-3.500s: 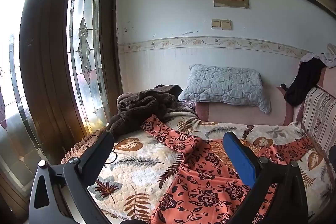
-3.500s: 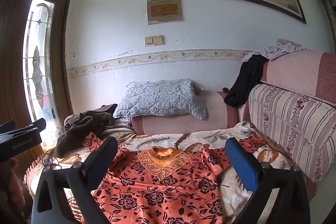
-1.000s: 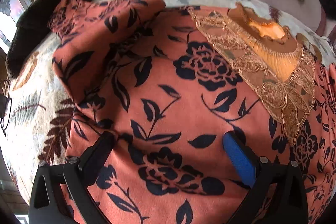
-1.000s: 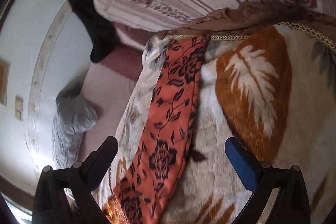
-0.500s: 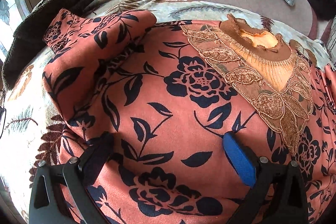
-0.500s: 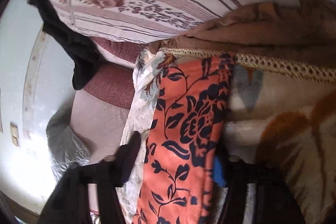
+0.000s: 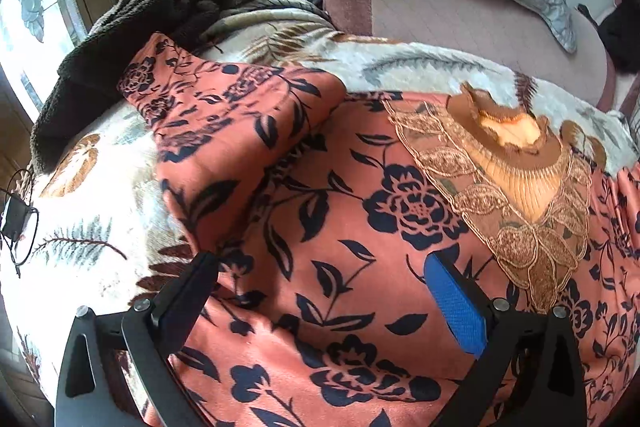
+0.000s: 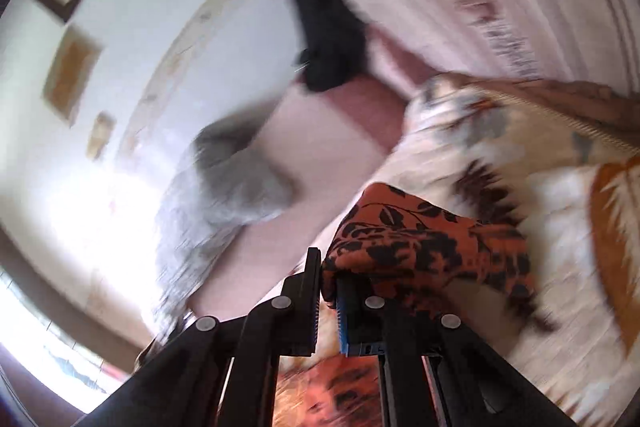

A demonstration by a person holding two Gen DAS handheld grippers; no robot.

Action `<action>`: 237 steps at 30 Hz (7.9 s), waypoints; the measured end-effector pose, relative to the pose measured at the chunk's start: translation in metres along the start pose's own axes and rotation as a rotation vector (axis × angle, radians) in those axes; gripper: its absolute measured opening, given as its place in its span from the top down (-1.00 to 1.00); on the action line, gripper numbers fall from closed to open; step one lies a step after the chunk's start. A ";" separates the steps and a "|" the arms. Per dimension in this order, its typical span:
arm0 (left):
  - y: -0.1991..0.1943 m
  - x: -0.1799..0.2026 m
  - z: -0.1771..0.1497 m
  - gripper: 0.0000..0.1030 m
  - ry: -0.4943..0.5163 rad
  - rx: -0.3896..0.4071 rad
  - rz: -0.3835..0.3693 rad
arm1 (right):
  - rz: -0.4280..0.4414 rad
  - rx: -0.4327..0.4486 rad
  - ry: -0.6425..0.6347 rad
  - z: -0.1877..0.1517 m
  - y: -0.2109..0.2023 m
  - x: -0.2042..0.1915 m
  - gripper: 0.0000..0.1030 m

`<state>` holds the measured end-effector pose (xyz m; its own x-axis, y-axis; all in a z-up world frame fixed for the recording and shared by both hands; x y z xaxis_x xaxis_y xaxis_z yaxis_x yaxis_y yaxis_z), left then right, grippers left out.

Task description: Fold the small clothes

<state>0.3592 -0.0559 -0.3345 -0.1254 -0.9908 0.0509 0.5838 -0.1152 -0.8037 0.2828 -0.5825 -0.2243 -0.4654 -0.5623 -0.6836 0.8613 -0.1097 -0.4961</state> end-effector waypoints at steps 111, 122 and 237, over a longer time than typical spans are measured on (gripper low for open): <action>-0.002 0.099 0.011 0.84 0.271 -0.098 -0.470 | 0.140 -0.458 -0.030 -0.232 -0.005 -0.073 -0.22; -0.046 -0.048 0.010 0.21 -0.067 0.029 -0.229 | 0.046 -0.402 -0.398 -0.254 -0.006 -0.117 -0.39; 0.050 -0.031 0.051 0.68 -0.138 -0.115 -0.398 | -0.096 -0.136 -0.009 -0.162 -0.001 0.002 0.56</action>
<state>0.4328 -0.0346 -0.3458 -0.2093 -0.8718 0.4430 0.4172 -0.4893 -0.7659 0.2484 -0.4509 -0.3116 -0.5419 -0.5620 -0.6249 0.7772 -0.0520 -0.6272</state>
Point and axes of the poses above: each gripper's, at about its wrist camera, not at the fingertips, and y roughly the way its jaws point, x to its right, z to its top, the point moved 3 cm from there along y, roughly the way its jaws point, and after that the axes turned 8 degrees about -z, right-handed, at the moved point
